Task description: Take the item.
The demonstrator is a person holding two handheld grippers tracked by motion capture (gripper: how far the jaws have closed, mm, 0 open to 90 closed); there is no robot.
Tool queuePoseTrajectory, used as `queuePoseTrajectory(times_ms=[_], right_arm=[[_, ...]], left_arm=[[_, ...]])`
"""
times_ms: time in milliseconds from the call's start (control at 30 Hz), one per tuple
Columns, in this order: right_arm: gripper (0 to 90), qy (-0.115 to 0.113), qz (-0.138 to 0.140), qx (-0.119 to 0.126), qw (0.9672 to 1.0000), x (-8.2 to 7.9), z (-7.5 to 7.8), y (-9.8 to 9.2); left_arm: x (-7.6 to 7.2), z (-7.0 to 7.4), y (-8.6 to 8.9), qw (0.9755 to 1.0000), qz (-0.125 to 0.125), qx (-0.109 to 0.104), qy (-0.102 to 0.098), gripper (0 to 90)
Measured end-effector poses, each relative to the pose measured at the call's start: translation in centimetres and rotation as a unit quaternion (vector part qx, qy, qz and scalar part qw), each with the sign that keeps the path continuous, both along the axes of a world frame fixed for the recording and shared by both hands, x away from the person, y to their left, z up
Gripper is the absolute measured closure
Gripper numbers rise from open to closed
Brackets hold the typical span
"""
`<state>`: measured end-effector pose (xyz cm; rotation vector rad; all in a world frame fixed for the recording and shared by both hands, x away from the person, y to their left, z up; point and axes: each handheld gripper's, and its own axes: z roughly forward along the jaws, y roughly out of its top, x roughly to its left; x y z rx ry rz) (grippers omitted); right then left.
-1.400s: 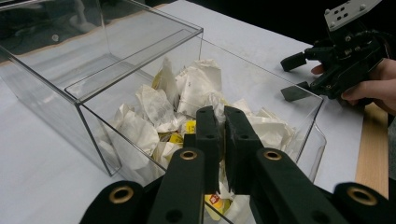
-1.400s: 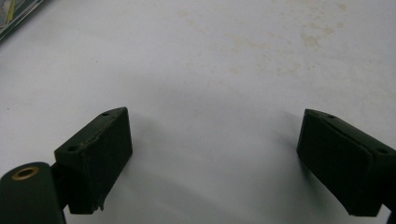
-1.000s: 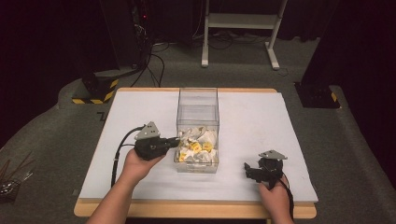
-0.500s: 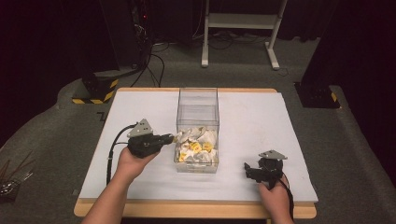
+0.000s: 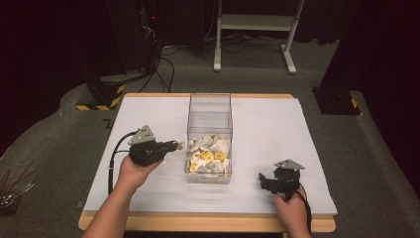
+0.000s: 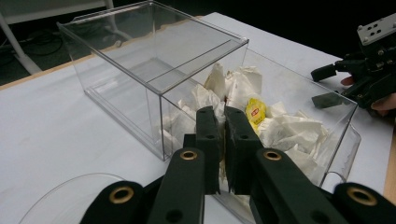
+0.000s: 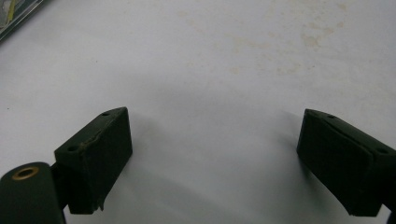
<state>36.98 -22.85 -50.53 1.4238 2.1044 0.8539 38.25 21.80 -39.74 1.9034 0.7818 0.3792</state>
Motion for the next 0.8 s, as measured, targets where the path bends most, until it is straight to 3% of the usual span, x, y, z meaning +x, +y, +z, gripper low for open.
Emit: queuePoseTrajectory(times_ms=[800], right_arm=[[10.3, 0.000, 0.000, 0.000, 1.0000, 0.0, 0.0, 0.0]], left_arm=[[0.2, 0.0, 2.8, 0.9995, 0.031, -0.002, -0.001, 85.8]])
